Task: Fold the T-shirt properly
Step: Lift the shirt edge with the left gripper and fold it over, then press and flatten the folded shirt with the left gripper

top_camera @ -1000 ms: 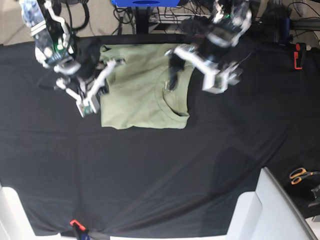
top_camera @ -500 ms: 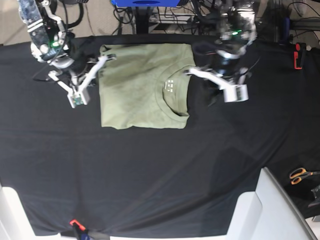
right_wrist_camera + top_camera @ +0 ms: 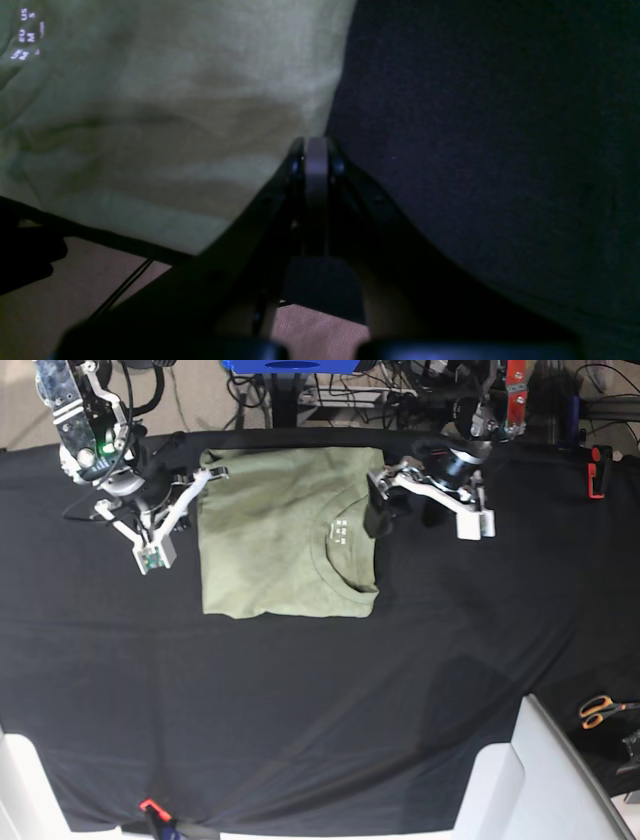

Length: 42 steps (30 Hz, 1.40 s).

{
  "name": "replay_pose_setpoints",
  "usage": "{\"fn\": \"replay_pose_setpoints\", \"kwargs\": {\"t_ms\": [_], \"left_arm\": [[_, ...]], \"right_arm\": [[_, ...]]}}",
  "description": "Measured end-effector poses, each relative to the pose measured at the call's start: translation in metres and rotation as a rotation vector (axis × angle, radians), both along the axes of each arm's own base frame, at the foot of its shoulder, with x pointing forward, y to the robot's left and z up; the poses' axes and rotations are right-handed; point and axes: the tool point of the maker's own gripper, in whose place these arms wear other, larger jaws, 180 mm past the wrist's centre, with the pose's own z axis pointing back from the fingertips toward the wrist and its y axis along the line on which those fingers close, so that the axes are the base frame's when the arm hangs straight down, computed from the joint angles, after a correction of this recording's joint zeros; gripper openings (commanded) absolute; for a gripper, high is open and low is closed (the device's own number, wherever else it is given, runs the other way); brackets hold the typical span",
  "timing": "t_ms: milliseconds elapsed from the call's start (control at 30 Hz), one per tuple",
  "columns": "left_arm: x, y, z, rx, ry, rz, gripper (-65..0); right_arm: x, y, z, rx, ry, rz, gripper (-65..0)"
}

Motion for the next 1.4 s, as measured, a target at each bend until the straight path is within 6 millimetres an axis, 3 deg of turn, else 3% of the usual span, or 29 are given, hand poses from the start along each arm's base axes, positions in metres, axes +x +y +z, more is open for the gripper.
{"fn": "replay_pose_setpoints", "kwargs": {"t_ms": [167,400,567,600,633,733,767,1000,1167,1233,1333,1400], "left_arm": [[0.005,-0.020,-0.016,-0.058,0.013,0.012,0.0],[0.017,-0.071,-0.023,-0.127,-0.005,-0.101,0.0],[0.022,-0.074,-0.026,-0.154,-0.003,-0.104,0.0],[0.022,-0.074,-0.026,-0.154,-0.004,-0.101,-6.9],[0.022,-0.073,-0.028,-0.145,0.000,-0.100,-18.1],[0.014,-0.070,-0.041,-0.110,0.070,-0.116,-60.2],[0.011,-0.072,-0.042,-0.112,0.080,-0.122,-65.0],[0.022,-0.068,-0.040,-0.041,0.205,-0.184,-65.0],[0.041,-0.042,-0.024,0.063,0.279,-0.232,-65.0],[0.059,-0.030,-0.012,0.107,0.300,-0.246,-65.0],[0.076,-0.024,0.002,0.133,0.319,-0.290,-65.0],[0.075,-0.025,0.004,0.149,0.349,-0.332,-65.0]], "right_arm": [[-0.001,0.000,-0.001,0.000,0.003,0.001,-65.0],[-0.005,0.001,-0.002,0.000,0.010,0.005,-65.0],[-0.005,0.001,-0.002,0.002,0.010,0.003,-65.0],[-0.005,0.000,-0.003,0.001,0.010,0.002,-65.0],[-0.005,0.000,-0.002,0.000,0.009,0.001,-65.0],[-0.004,0.000,-0.002,0.000,0.008,0.001,-65.0],[-0.004,0.000,-0.002,0.001,0.009,0.001,-65.0],[-0.007,0.001,-0.003,0.004,0.015,0.000,-65.0],[-0.011,0.001,-0.005,0.003,0.023,0.001,-65.0],[-0.010,0.002,-0.004,0.007,0.021,0.000,-65.0],[-0.011,0.003,-0.004,0.007,0.022,0.002,-65.0],[-0.010,0.003,-0.004,0.008,0.019,0.002,-65.0]]}}
